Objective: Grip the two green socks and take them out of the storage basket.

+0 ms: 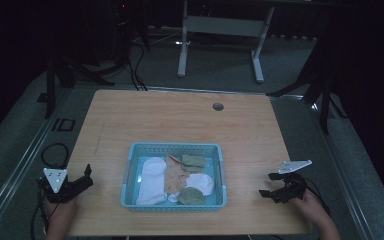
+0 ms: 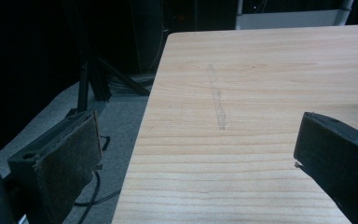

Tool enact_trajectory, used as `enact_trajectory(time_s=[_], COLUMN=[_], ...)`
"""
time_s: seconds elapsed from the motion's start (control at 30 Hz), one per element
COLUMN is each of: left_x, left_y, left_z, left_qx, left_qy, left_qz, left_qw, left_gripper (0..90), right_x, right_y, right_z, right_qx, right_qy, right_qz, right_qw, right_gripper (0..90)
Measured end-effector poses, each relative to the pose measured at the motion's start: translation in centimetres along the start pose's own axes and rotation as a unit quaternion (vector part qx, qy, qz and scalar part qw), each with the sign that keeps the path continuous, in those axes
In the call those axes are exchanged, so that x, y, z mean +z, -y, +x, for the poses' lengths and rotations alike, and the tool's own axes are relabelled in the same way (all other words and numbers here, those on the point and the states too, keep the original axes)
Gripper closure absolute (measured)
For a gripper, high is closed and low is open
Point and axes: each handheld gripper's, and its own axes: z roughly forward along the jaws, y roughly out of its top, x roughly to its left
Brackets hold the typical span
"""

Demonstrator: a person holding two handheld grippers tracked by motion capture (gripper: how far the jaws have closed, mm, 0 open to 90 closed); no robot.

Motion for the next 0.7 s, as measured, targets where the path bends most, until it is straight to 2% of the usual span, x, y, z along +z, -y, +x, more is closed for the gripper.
enact_trajectory(time_s=[0.2,0.37,0.4,0.5,0.53,0.6,0.7], left_x=[0.0,0.0,0.0,0.0,0.0,0.0,0.0], left_y=[0.0,0.0,0.0,0.0,0.0,0.0,0.0], left_z=[0.0,0.0,0.0,0.0,0.0,0.0,0.0], left_qx=[0.000,0.000,0.000,-0.001,-0.001,-0.001,0.000], left_qy=[0.001,0.001,0.001,0.001,0.001,0.001,0.001], left_qz=[0.000,0.000,0.000,0.000,0.000,0.000,0.000], left_qw=[1.0000,1.0000,1.0000,1.0000,1.0000,1.0000,1.0000], left_gripper=[0.4,0.4,0.4,0.4,0.4,0.4,0.4], right_x=[-0.3,-0.4,-0.3,-0.1,-0.2,-0.3,-0.4], right_y=[-1.2,-1.8,-2.1,-2.5,-2.6,-2.9,-3.3], right_z=[0.6,1.1,1.4,2.0,2.2,2.4,2.8], right_qx=[-0.021,-0.038,-0.047,-0.061,-0.070,-0.070,-0.078], right_qy=[-0.026,-0.031,-0.036,-0.040,-0.044,-0.050,-0.046], right_qz=[0.024,0.034,0.049,0.061,0.062,0.051,0.048], right_qw=[0.9992,0.9982,0.9970,0.9954,0.9946,0.9950,0.9947], right_gripper=[13.4,13.4,13.4,12.9,12.8,13.1,13.3])
